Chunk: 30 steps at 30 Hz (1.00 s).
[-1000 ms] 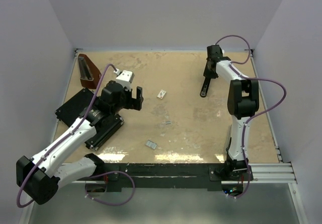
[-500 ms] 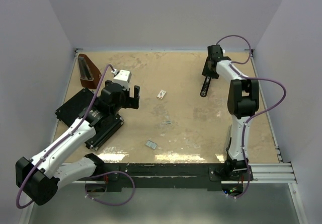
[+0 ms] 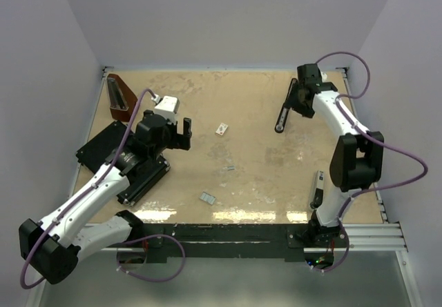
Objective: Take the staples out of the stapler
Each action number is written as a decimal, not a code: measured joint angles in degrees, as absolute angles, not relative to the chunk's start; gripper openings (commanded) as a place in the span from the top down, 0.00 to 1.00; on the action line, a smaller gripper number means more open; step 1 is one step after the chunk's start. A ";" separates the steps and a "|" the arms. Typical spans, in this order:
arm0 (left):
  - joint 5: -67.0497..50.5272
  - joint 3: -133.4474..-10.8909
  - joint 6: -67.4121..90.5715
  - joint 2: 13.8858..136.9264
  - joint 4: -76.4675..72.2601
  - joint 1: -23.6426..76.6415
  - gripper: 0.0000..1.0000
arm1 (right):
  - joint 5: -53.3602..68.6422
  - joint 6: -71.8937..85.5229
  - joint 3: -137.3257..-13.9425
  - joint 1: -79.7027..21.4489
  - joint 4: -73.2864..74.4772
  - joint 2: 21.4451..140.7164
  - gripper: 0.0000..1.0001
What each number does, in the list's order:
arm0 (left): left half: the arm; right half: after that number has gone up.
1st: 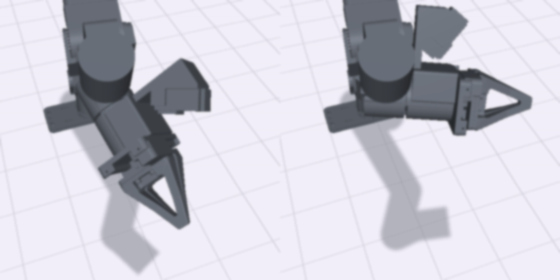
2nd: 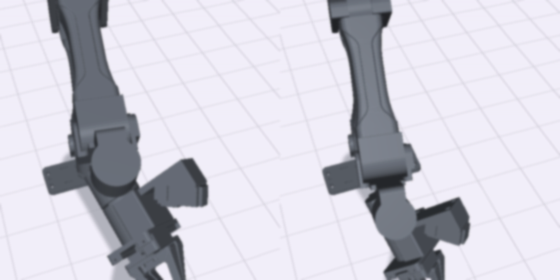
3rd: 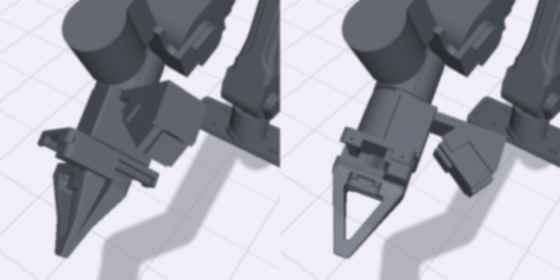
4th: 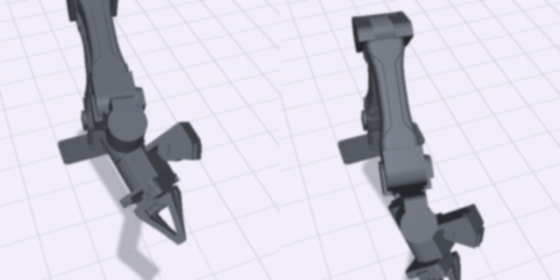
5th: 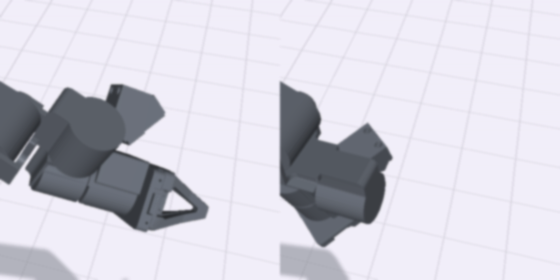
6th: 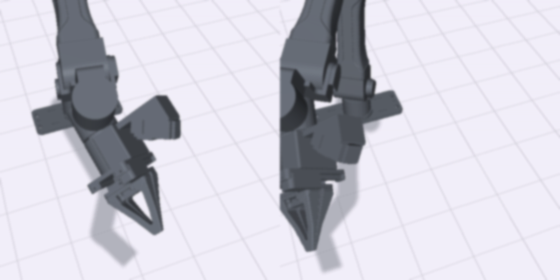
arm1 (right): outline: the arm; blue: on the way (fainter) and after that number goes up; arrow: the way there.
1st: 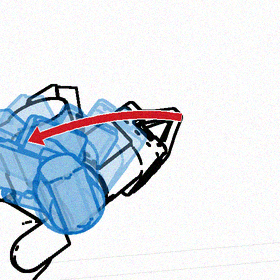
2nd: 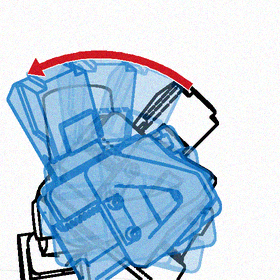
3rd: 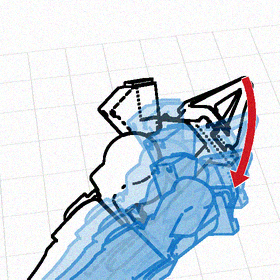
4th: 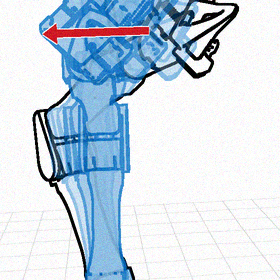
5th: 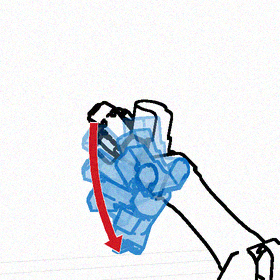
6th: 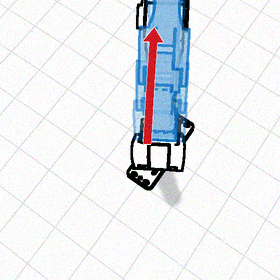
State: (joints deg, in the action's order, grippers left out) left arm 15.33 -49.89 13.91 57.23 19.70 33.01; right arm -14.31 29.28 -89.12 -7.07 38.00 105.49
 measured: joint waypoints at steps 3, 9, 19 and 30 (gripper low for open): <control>14.98 -49.89 13.91 56.99 20.10 33.01 0.00 | -13.28 33.43 -82.21 -7.05 40.73 99.53 0.37; 14.61 -49.89 13.91 55.22 20.71 33.01 0.01 | -16.86 41.39 -73.71 -6.59 48.95 93.47 0.30; 13.82 -49.89 13.96 52.18 20.64 33.01 0.02 | -26.79 46.04 -66.41 -4.40 58.17 94.94 0.24; 13.26 -49.89 14.02 51.96 20.67 33.01 0.02 | -30.26 44.40 -63.72 -3.68 59.86 101.58 0.24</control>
